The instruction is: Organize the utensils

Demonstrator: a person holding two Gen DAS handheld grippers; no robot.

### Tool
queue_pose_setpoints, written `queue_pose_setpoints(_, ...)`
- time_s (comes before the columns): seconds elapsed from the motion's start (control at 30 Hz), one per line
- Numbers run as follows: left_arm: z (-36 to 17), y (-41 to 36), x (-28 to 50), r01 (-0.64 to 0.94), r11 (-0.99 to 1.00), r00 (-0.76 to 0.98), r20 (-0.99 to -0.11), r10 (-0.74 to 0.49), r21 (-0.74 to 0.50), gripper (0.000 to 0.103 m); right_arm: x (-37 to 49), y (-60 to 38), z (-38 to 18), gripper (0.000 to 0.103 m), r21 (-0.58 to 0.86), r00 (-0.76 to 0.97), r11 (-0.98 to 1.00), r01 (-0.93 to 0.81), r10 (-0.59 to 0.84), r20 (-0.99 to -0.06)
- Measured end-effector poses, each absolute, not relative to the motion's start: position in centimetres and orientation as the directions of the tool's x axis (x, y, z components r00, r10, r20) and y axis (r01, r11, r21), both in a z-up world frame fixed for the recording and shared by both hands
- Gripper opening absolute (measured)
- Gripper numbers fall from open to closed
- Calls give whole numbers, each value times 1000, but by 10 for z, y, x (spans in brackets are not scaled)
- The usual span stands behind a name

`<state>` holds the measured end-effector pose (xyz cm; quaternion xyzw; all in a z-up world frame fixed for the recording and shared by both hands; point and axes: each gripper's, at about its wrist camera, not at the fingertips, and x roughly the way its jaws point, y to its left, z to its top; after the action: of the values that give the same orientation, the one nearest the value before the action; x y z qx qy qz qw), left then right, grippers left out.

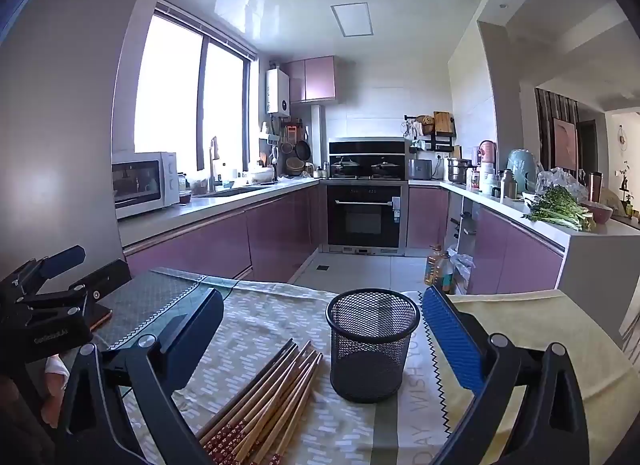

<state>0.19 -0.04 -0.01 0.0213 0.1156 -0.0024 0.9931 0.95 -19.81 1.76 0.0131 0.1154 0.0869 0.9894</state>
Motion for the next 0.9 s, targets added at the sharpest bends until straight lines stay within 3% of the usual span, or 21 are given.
queue_pose_setpoints(0.9, 10, -1, -12, 7, 1000, 987, -162, -4, 15, 97, 1, -195, 21, 96, 37, 966, 984, -176, 180, -188)
